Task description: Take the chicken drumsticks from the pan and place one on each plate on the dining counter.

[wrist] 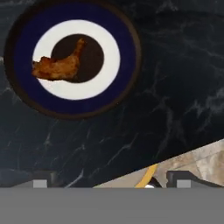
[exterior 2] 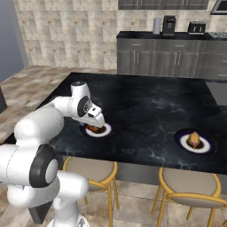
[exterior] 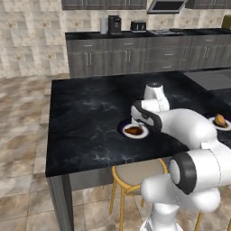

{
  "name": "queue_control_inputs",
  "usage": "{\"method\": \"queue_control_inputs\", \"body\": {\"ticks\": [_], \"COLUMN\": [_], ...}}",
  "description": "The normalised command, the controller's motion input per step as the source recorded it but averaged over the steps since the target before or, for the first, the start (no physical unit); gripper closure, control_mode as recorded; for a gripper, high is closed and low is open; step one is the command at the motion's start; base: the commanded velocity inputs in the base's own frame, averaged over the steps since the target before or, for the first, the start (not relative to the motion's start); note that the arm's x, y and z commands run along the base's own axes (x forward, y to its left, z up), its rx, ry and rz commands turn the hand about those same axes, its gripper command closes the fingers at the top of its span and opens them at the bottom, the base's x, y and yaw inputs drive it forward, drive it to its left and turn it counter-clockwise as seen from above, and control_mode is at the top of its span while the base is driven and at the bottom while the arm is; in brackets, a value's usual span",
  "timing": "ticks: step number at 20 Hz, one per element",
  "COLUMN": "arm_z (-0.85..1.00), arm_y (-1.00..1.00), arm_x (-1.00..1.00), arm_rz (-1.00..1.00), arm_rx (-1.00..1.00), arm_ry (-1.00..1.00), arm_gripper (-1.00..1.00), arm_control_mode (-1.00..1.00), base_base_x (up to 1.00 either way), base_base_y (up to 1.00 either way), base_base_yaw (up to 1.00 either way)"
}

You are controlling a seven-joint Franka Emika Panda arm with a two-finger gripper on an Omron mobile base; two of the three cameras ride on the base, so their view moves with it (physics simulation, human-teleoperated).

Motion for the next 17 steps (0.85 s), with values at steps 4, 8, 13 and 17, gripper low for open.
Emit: {"method": "queue_control_inputs", "body": {"ticks": [4, 8, 13, 17], "arm_z": [0.1, 0.02, 0.03, 0.03], "arm_y": [-0.03, 0.0, 0.0, 0.0], "arm_x": [-0.99, -0.97, -0.89, -0.79], "arm_rz": [0.44, 0.36, 0.27, 0.09], "arm_rx": [0.0, 0.0, 0.0, -0.03], "arm_ry": [-0.07, -0.16, -0.17, -0.1], "arm_gripper": [-1.0, -1.0, -1.0, -1.0], "arm_control_mode": [-1.0, -1.0, -1.0, -1.0], "base_base_x": [0.0, 0.0, 0.0, 0.0], "base_base_y": [0.0, 0.0, 0.0, 0.0], "base_base_yaw": [0.0, 0.0, 0.0, 0.0]}}
